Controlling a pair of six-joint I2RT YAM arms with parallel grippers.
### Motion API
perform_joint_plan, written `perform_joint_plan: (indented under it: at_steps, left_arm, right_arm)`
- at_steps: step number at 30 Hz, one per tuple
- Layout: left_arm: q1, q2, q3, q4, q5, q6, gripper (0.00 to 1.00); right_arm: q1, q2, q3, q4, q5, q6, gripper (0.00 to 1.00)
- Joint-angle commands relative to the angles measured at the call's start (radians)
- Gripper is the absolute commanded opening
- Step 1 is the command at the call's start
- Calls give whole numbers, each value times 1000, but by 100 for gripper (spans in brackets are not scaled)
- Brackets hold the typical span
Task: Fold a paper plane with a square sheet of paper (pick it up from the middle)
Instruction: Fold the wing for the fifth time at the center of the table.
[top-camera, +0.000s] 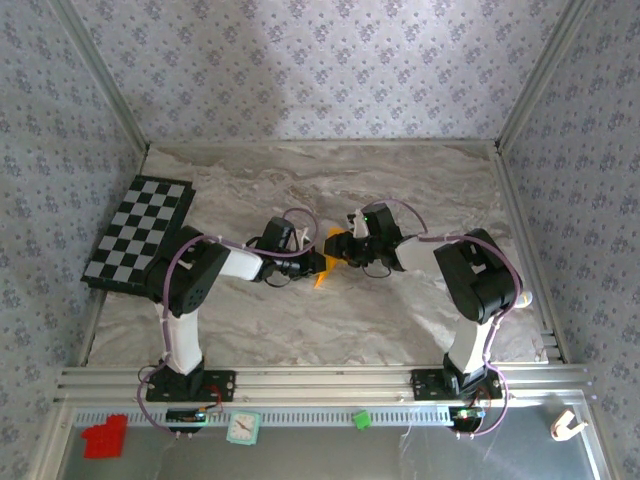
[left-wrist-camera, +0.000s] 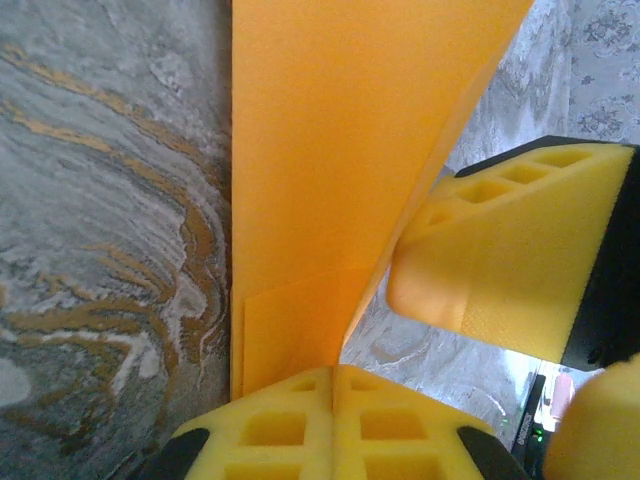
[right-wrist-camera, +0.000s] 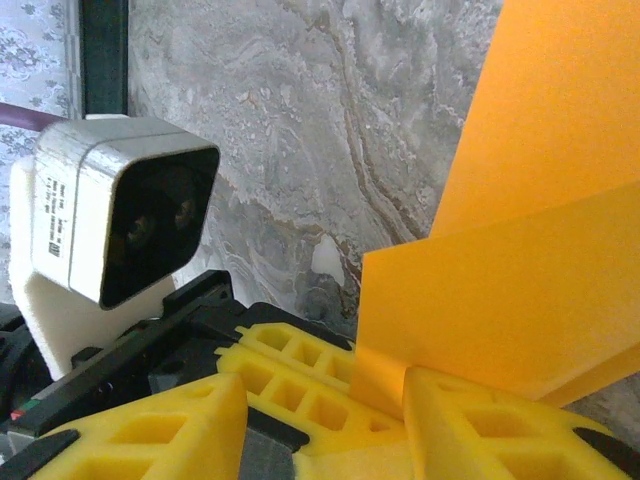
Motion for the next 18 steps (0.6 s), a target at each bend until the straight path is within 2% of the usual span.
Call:
perform_joint_plan:
  at_steps: [1, 9, 18]
  left_arm:
    - [1, 35, -35, -57, -29, 26, 6]
    - [6, 35, -36, -50, -32, 18, 5]
    - [6, 35, -40, -41, -26, 11, 6]
  right_arm:
    - [-10, -17, -16, 45, 15, 20, 46]
    - [-22, -5, -42, 79, 16, 46, 46]
    - [-21, 40, -27, 59, 25, 58, 41]
